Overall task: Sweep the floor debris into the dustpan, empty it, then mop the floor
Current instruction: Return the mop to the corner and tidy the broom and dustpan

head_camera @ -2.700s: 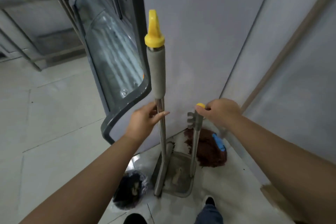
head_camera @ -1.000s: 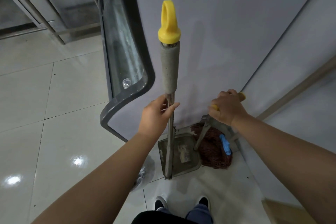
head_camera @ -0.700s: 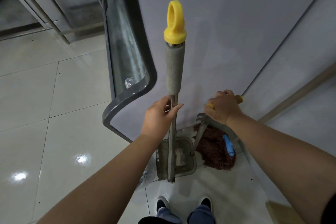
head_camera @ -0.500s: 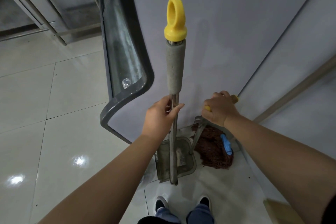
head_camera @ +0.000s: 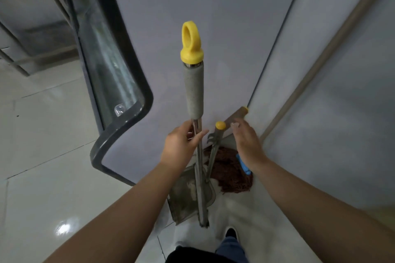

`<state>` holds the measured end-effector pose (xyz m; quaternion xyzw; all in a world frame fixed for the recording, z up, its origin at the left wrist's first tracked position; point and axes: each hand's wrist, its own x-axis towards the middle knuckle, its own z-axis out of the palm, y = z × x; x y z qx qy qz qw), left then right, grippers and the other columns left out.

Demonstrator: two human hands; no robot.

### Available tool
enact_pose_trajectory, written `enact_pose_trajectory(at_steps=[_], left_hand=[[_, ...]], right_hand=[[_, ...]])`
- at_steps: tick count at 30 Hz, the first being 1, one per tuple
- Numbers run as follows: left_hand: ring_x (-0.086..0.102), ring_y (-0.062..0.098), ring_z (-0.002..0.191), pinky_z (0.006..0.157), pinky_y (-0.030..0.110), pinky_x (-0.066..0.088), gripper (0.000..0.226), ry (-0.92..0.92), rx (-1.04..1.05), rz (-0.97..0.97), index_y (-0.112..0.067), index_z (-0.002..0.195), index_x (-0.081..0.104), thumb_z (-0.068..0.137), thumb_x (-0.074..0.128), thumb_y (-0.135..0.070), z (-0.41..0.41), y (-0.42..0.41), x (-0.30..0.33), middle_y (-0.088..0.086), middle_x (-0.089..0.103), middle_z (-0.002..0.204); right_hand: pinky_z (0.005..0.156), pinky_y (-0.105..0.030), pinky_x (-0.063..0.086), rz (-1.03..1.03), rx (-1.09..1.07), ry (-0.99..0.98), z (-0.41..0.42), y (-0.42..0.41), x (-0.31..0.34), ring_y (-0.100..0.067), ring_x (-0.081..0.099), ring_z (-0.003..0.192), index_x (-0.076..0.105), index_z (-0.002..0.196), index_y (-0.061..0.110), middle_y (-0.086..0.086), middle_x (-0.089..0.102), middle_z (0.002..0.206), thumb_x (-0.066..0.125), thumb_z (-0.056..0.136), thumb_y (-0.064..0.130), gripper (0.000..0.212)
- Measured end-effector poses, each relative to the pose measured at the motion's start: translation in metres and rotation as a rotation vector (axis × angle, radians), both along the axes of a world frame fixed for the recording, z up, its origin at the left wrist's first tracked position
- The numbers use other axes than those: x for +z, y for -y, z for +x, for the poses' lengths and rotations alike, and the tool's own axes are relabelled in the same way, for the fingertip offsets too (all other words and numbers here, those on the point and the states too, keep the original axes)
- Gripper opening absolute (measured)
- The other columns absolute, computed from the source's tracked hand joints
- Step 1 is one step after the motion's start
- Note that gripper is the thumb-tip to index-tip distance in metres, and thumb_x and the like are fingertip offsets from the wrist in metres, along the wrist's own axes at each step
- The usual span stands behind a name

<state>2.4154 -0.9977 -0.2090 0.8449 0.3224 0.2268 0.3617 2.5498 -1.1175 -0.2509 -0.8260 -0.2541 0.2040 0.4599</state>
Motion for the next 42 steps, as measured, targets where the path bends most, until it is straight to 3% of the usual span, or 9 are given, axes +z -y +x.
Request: enact_pose_trajectory(at_steps=[4, 10, 16, 19, 22, 25, 32, 37, 42], left_hand=[[0.067, 0.023, 0.085, 0.069, 0.023, 0.047, 0.023, 0.004, -0.063, -0.026, -0.008, 0.097, 0.066, 0.083, 0.069, -0.026, 0.003, 0.005, -0.020, 0.010, 0.071, 0.088], [0.059, 0.014, 0.068, 0.058, 0.004, 0.038, 0.018, 0.011, -0.106, -0.051, -0.009, 0.094, 0.067, 0.082, 0.070, -0.022, 0.012, 0.005, -0.038, 0.006, 0.068, 0.075], [0.059, 0.020, 0.062, 0.054, 0.014, 0.032, 0.019, -0.063, -0.101, 0.004, -0.009, 0.095, 0.069, 0.081, 0.072, -0.021, 0.024, 0.002, -0.066, 0.004, 0.065, 0.066], [0.064, 0.028, 0.078, 0.061, 0.023, 0.036, 0.030, -0.138, -0.133, -0.004, -0.011, 0.112, 0.064, 0.085, 0.067, -0.024, 0.027, 0.008, -0.085, 0.011, 0.070, 0.083], [0.063, 0.027, 0.081, 0.070, 0.031, 0.043, 0.036, -0.172, -0.134, 0.031, -0.014, 0.120, 0.059, 0.087, 0.064, -0.027, 0.032, 0.009, -0.095, 0.010, 0.069, 0.088], [0.054, 0.021, 0.066, 0.059, 0.028, 0.036, 0.031, -0.183, -0.155, 0.080, -0.014, 0.113, 0.060, 0.087, 0.064, -0.030, 0.038, 0.006, -0.101, 0.002, 0.057, 0.069], [0.062, 0.028, 0.089, 0.060, 0.017, 0.026, 0.034, -0.144, -0.147, -0.037, -0.012, 0.116, 0.061, 0.083, 0.067, -0.019, 0.027, 0.009, -0.142, 0.009, 0.068, 0.093], [0.062, 0.029, 0.084, 0.057, 0.021, 0.023, 0.024, -0.087, -0.076, -0.035, -0.013, 0.108, 0.064, 0.085, 0.064, -0.022, 0.030, 0.014, -0.153, 0.010, 0.070, 0.089], [0.060, 0.032, 0.075, 0.055, 0.023, 0.020, 0.014, -0.027, -0.051, -0.010, -0.008, 0.089, 0.064, 0.084, 0.067, -0.021, 0.036, 0.016, -0.146, 0.015, 0.067, 0.077]], right_hand=[[0.111, -0.029, 0.014, 0.017, 0.026, -0.422, -0.005, -0.009, 0.003, -0.016, 0.021, 0.142, 0.024, 0.149, 0.029, 0.005, 0.027, 0.154, 0.027, 0.098, 0.051, 0.056], [0.116, -0.037, 0.011, 0.034, 0.023, -0.551, -0.006, -0.022, 0.023, -0.022, 0.022, 0.143, 0.025, 0.149, 0.016, -0.006, 0.025, 0.155, 0.027, 0.092, 0.059, 0.072], [0.109, -0.039, 0.033, -0.144, 0.188, -0.368, -0.004, -0.030, 0.029, -0.021, 0.041, 0.131, 0.036, 0.141, 0.027, -0.002, 0.044, 0.143, 0.056, 0.053, 0.079, 0.104], [0.082, -0.031, 0.048, -0.189, 0.202, -0.291, -0.005, -0.030, 0.026, -0.009, 0.059, 0.099, 0.046, 0.122, 0.033, 0.010, 0.062, 0.109, 0.059, 0.040, 0.081, 0.095], [0.062, -0.021, 0.042, -0.183, 0.137, -0.203, -0.007, -0.030, 0.025, 0.000, 0.056, 0.077, 0.052, 0.105, 0.033, 0.016, 0.060, 0.087, 0.058, 0.051, 0.077, 0.070], [0.051, -0.017, 0.034, -0.221, 0.127, -0.081, -0.003, -0.031, 0.023, 0.004, 0.050, 0.068, 0.053, 0.101, 0.033, 0.018, 0.055, 0.081, 0.057, 0.072, 0.067, 0.045], [0.051, -0.020, 0.034, -0.257, 0.139, 0.094, -0.002, -0.032, 0.017, 0.002, 0.050, 0.065, 0.058, 0.095, 0.030, 0.016, 0.056, 0.075, 0.054, 0.074, 0.066, 0.041], [0.047, -0.012, 0.032, -0.228, 0.130, 0.110, 0.000, -0.030, 0.019, 0.006, 0.051, 0.061, 0.046, 0.074, 0.037, 0.019, 0.053, 0.071, 0.057, 0.075, 0.065, 0.030], [0.043, -0.007, 0.034, -0.221, 0.128, 0.115, -0.002, -0.032, 0.009, 0.012, 0.049, 0.062, 0.046, 0.088, 0.039, 0.024, 0.055, 0.075, 0.066, 0.061, 0.068, 0.044]])
